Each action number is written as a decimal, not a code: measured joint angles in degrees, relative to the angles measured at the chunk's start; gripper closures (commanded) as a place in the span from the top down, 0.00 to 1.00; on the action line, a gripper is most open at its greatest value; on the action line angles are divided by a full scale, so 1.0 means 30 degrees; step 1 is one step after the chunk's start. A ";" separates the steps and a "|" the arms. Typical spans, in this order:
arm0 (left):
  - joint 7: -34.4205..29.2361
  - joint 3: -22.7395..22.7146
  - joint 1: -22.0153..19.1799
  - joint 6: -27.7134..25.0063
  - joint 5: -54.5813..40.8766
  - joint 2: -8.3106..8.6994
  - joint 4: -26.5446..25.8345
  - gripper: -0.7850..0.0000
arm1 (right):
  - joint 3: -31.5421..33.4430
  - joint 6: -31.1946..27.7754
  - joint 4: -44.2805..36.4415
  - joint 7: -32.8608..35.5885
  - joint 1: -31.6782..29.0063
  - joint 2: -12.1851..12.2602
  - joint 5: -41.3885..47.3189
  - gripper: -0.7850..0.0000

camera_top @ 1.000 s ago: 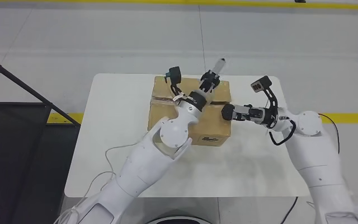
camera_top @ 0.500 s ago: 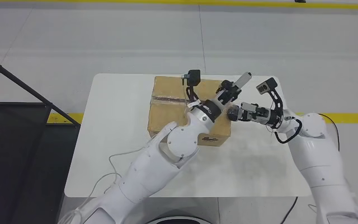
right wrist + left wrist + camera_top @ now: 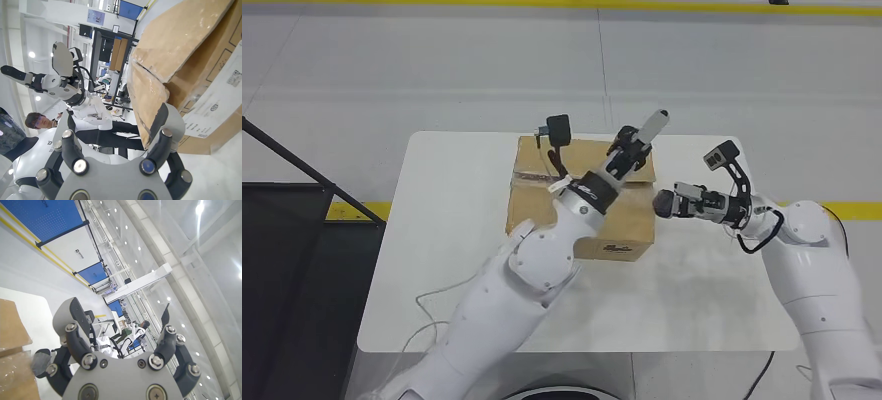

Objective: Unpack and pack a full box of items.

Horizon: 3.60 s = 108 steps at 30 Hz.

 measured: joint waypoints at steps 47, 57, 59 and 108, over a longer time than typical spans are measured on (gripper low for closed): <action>-0.4009 -0.6241 0.4577 0.0332 -0.1916 0.1207 -0.4255 1.00 | 0.1460 0.1841 -0.2066 -0.0698 -0.2211 0.1032 -0.2942 0.49; -0.3785 -0.6478 0.4761 0.0296 -0.2151 0.1280 -0.4298 1.00 | 0.0870 0.2043 -0.2427 -0.0668 -0.2040 0.1033 -0.3555 0.19; -0.3777 -0.6500 0.4783 0.0291 -0.2160 0.1294 -0.4306 1.00 | 0.0841 0.2055 -0.2454 -0.0673 -0.2033 0.1045 -0.3591 0.08; -0.8016 -0.7342 0.2253 0.2819 -0.3965 0.1996 0.1589 1.00 | -0.1032 0.4200 0.0161 -0.0134 0.2800 0.0894 -0.3834 0.00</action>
